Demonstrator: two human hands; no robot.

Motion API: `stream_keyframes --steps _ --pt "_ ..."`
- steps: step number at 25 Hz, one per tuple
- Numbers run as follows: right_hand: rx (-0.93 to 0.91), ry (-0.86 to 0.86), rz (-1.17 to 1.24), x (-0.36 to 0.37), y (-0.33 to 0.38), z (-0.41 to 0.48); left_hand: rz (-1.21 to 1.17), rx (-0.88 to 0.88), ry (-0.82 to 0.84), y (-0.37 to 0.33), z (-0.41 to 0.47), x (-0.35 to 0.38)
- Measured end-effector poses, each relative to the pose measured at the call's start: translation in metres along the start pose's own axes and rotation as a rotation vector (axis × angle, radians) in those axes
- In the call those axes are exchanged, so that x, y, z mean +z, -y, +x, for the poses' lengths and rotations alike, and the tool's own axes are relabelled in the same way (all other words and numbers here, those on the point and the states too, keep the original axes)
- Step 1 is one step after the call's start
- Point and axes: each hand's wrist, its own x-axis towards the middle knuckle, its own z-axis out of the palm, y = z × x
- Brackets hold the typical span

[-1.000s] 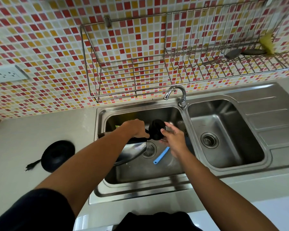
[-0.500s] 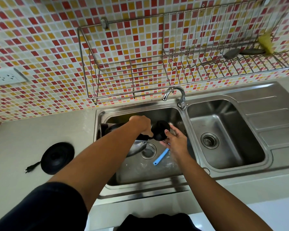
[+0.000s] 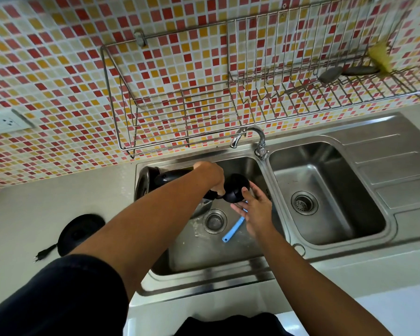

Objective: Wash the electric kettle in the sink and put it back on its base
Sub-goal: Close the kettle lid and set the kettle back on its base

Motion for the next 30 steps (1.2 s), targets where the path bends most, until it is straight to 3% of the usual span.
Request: stream_keyframes --steps 7,11,16,19,23,25,30 --pt "0.029 -0.011 0.043 0.002 -0.004 0.002 0.068 0.016 0.093 -0.004 0.004 -0.011" --pt "-0.003 -0.02 -0.007 0.005 0.0 -0.001 0.008 0.085 -0.017 0.008 -0.003 -0.01" --pt "-0.014 -0.084 -0.118 0.009 0.009 0.004 -0.347 0.194 -0.229 0.057 -0.018 0.03" --pt "0.031 -0.096 -0.185 0.016 0.006 0.003 -0.568 0.158 -0.388 0.08 -0.031 0.059" --pt "-0.096 -0.041 -0.419 0.031 0.004 -0.013 -0.918 0.146 -0.641 0.087 -0.054 0.081" --pt "-0.098 -0.007 -0.406 0.033 0.007 -0.015 -1.084 0.17 -0.708 0.088 -0.06 0.09" --pt "0.109 0.164 -0.252 0.033 0.024 -0.017 -1.417 0.222 -0.763 0.085 -0.062 0.118"
